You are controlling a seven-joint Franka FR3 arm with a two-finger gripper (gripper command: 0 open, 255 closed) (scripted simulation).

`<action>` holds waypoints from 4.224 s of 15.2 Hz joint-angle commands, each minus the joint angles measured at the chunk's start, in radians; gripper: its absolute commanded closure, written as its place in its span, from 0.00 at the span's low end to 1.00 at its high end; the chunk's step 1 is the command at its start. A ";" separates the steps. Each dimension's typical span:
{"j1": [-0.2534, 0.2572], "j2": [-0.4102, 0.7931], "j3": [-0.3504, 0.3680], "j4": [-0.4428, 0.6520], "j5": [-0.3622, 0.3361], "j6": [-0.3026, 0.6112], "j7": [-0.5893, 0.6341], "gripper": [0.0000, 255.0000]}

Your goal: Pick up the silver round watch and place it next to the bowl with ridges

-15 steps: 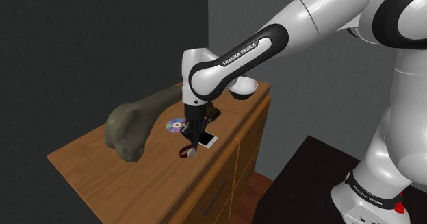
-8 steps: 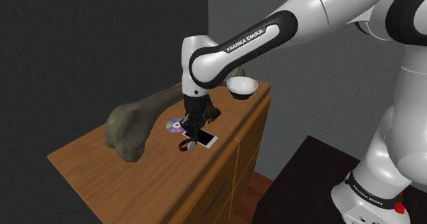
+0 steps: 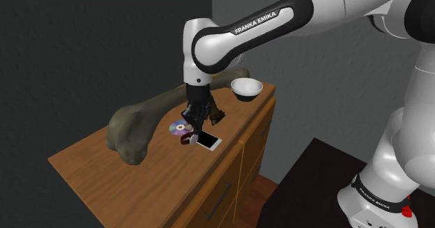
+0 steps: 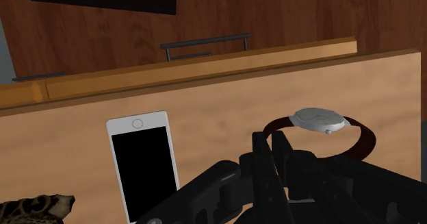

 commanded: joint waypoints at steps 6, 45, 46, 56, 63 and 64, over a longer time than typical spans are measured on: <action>-0.044 -0.031 -0.026 0.012 0.005 -0.058 -0.060 1.00; -0.363 0.213 -0.243 0.206 -0.032 -0.116 -0.580 1.00; -0.363 0.218 -0.243 0.201 -0.031 -0.105 -0.582 1.00; -0.362 0.281 -0.241 0.158 -0.025 0.000 -0.600 1.00; -0.361 0.314 -0.241 0.147 -0.022 0.043 -0.607 1.00; -0.361 0.314 -0.241 0.147 -0.022 0.043 -0.607 1.00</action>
